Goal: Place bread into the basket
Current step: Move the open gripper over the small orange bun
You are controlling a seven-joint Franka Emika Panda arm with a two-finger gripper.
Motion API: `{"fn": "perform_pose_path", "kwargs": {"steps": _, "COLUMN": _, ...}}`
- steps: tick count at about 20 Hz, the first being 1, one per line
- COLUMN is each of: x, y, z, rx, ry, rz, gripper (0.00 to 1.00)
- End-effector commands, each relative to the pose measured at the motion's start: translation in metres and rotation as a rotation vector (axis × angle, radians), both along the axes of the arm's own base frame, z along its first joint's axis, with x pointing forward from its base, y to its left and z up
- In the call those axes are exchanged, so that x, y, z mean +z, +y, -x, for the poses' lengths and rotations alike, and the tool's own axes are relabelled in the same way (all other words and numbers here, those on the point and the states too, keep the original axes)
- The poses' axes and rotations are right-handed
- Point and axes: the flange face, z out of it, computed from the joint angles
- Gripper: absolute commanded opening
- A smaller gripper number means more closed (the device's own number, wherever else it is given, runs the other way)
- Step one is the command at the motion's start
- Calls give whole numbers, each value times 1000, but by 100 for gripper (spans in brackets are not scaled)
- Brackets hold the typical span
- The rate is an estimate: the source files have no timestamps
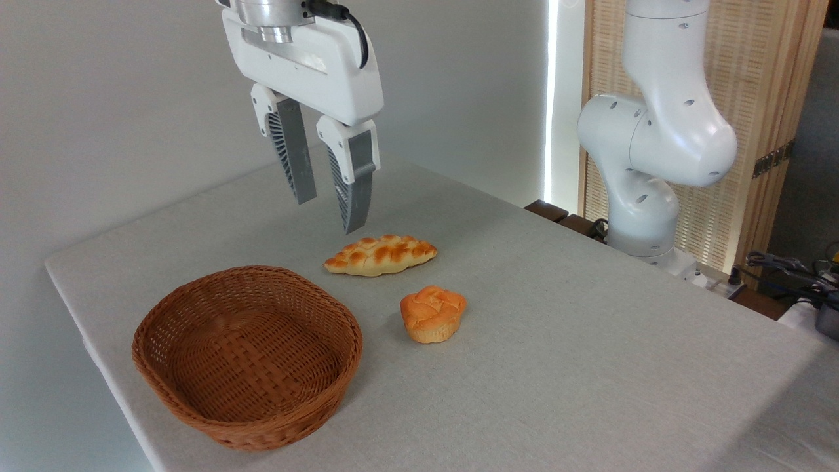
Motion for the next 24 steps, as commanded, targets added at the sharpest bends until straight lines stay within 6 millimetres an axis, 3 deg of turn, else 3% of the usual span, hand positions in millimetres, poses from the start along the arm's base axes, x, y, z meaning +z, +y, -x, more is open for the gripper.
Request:
{"fn": "perform_pose_path", "kwargs": {"steps": 1, "x": -18, "y": 3, "z": 40, "rx": 5, "ry": 34, "rz": 16, "gripper": 100}}
{"fn": "perform_pose_path", "kwargs": {"steps": 5, "x": -53, "y": 0, "z": 85, "rx": 0, "ry": -18, "rz": 13, "gripper": 100}}
{"fn": "perform_pose_path", "kwargs": {"steps": 7, "x": -69, "y": 0, "z": 94, "rx": 1, "ry": 2, "rz": 12, "gripper": 100}}
{"fn": "perform_pose_path", "kwargs": {"steps": 14, "x": -108, "y": -7, "z": 97, "rx": -30, "ry": 42, "rz": 8, "gripper": 100}}
{"fn": "perform_pose_path", "kwargs": {"steps": 24, "x": -123, "y": -10, "z": 89, "rx": -48, "ry": 53, "rz": 8, "gripper": 100}}
